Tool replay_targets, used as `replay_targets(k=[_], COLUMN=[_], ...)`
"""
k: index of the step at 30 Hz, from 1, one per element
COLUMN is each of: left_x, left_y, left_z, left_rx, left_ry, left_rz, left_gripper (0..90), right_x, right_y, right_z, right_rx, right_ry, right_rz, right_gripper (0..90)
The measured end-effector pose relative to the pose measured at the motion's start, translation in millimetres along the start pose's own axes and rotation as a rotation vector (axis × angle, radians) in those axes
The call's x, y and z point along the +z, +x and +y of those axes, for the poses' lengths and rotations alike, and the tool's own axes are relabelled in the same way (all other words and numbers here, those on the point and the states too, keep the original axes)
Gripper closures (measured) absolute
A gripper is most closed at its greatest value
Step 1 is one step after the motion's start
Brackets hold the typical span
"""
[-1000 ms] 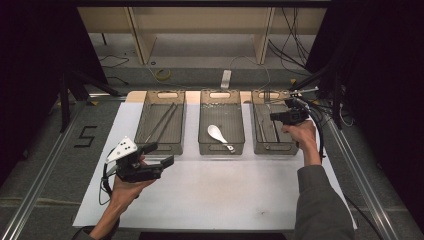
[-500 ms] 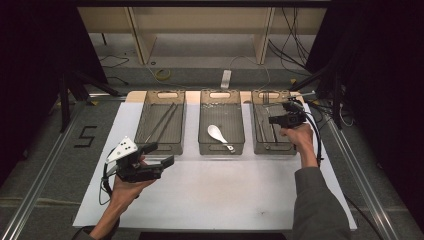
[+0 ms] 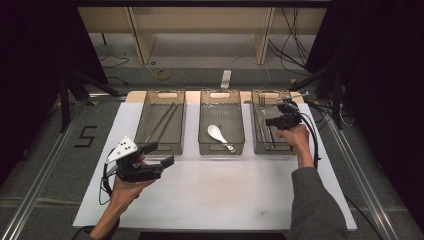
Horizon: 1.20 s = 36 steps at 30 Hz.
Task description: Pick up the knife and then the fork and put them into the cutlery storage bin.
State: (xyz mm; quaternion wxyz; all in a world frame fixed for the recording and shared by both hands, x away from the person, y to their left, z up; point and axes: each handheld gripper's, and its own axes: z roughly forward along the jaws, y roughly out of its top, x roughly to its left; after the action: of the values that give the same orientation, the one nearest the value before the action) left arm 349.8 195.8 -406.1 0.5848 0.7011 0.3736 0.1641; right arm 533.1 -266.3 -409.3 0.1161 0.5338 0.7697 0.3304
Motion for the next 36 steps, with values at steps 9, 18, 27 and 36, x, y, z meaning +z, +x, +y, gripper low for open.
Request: replay_targets(k=[9, 18, 27, 36], left_x=[0.1, 0.1, 0.3, 0.4], left_y=[0.1, 0.1, 0.1, 0.3], left_z=[0.0, 0.0, 0.0, 0.0], left_rx=[0.000, 0.000, 0.000, -0.001], left_ry=[0.000, 0.000, 0.001, 0.002], left_rz=[0.000, 0.000, 0.000, 0.000], left_gripper=[16.0, 16.0, 16.0, 15.9], right_x=[4.4, 9.7, 14.6, 3.6], right_y=[-1.6, -0.4, 1.8, 3.6], right_z=[-2.3, -3.2, -1.9, 4.4], right_rx=[0.012, 0.019, 0.041, 0.036], right_ry=[0.032, 0.057, 0.094, 0.058], right_rz=[-0.009, -0.018, -0.030, -0.004], right_gripper=[85.1, 84.9, 79.0, 68.7])
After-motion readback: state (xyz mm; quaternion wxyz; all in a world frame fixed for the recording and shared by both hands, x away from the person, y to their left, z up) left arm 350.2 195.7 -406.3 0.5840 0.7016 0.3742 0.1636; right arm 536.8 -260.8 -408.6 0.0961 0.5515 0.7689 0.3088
